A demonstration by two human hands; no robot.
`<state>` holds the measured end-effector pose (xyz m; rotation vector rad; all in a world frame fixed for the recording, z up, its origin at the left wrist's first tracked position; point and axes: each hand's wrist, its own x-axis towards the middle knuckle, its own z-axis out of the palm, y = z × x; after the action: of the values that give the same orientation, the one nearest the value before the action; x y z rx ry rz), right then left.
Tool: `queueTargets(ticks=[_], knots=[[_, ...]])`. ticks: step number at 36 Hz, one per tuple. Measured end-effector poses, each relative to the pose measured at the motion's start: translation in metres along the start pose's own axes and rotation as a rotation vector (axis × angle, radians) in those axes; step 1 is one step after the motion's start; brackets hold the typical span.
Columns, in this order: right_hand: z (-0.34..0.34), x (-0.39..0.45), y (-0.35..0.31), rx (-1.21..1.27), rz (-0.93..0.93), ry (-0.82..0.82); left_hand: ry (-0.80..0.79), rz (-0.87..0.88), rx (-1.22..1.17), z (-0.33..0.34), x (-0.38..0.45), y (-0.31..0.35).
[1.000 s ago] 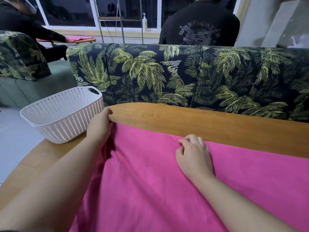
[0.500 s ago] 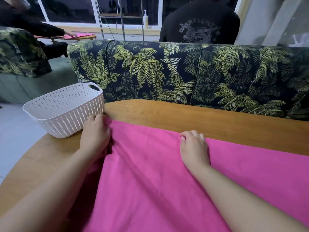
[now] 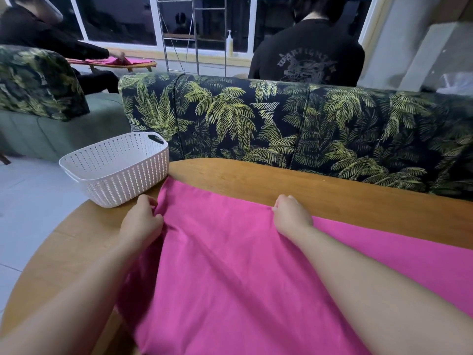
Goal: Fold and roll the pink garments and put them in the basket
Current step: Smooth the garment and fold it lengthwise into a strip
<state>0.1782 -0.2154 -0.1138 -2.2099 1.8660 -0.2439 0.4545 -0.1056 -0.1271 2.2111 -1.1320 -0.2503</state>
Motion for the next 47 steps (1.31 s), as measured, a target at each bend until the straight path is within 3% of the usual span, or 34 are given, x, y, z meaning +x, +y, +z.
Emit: queueTargets(ticks=[5, 8, 11, 16, 23, 28, 38, 43, 47], knots=[[0.004, -0.006, -0.004, -0.043, 0.01, 0.122, 0.051, 0.048, -0.026, 0.001, 0.002, -0.001], [0.002, -0.014, -0.009, -0.052, -0.08, 0.168, 0.098, 0.054, -0.145, -0.004, -0.006, -0.002], [0.001, -0.03, -0.018, 0.048, -0.25, 0.125, 0.11, 0.117, -0.211, -0.015, -0.027, -0.006], [0.01, -0.073, -0.04, 0.232, -0.351, -0.054, -0.122, 0.201, -0.259, -0.021, -0.066, -0.035], [0.04, -0.11, -0.046, 0.068, -0.37, -0.08, -0.119, 0.174, -0.227, -0.024, -0.085, -0.05], [0.042, -0.115, -0.046, 0.0, -0.375, -0.037, -0.017, 0.206, 0.021, -0.028, -0.08, -0.042], [0.038, -0.117, -0.046, -0.01, -0.365, -0.044, -0.203, 0.238, 0.2, -0.022, -0.074, -0.025], [0.037, -0.117, -0.046, -0.011, -0.367, -0.048, -0.176, 0.268, -0.262, -0.037, -0.088, -0.032], [0.037, -0.118, -0.045, -0.013, -0.37, -0.045, -0.178, 0.265, -0.461, -0.067, -0.107, -0.055]])
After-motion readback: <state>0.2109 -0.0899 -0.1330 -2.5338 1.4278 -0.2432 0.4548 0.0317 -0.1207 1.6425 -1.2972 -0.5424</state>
